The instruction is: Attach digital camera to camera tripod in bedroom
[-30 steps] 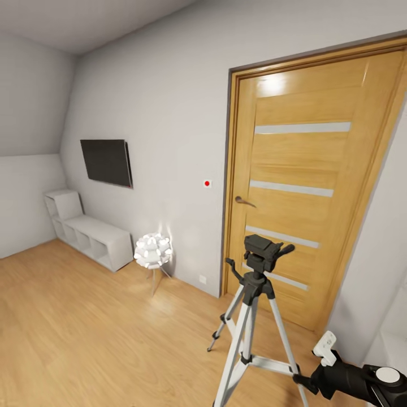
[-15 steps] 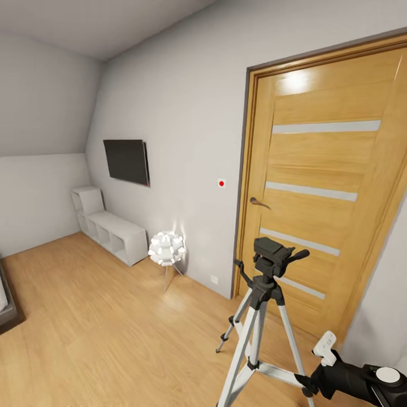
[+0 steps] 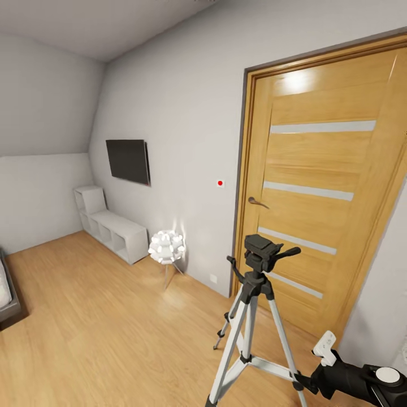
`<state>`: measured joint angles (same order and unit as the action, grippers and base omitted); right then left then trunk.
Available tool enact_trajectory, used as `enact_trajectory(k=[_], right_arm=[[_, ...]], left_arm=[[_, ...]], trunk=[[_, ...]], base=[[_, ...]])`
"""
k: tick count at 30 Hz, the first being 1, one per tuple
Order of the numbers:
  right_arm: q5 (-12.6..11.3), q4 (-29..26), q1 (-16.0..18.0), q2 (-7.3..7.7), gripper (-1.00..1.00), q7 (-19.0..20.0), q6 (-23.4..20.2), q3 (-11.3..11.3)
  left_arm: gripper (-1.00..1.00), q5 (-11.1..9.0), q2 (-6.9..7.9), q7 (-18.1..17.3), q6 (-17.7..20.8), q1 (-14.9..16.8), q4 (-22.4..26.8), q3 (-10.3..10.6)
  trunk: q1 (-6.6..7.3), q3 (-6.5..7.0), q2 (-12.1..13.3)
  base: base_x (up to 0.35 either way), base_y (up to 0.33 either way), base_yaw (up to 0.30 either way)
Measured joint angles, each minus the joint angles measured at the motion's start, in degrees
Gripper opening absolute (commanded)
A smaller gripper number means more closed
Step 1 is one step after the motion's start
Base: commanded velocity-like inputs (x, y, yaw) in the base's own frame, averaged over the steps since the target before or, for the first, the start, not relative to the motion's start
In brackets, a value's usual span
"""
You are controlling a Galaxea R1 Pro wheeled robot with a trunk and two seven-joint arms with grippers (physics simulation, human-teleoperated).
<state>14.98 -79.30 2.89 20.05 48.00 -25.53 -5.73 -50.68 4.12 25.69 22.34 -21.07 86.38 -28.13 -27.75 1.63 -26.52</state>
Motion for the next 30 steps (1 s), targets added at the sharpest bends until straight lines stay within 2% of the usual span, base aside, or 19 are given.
enact_trajectory(k=[5,15,30], right_arm=[[-0.02,0.01,0.01,0.02,1.0,-0.03,-0.02,0.0],[-0.05,0.06,0.01,0.01,1.0,-0.04,0.02,0.0],[0.04,1.56,0.01,0.17,1.0,-0.01,1.41,0.01]], left_arm=[[-1.0,-0.02,-0.01,-0.02,-0.02,-0.01,0.0,-0.07],[-1.0,-0.02,-0.01,0.02,-0.04,-0.01,0.01,-0.09],[-1.0,0.12,-0.05,0.15,-0.16,-0.01,0.01,-0.1]], trunk=[[0.01,0.0,0.01],[0.01,0.0,0.01],[0.01,0.0,0.01]], base=[[-0.012,-0.016,0.07],[-0.002,-0.002,0.197],[0.0,0.0,0.072]])
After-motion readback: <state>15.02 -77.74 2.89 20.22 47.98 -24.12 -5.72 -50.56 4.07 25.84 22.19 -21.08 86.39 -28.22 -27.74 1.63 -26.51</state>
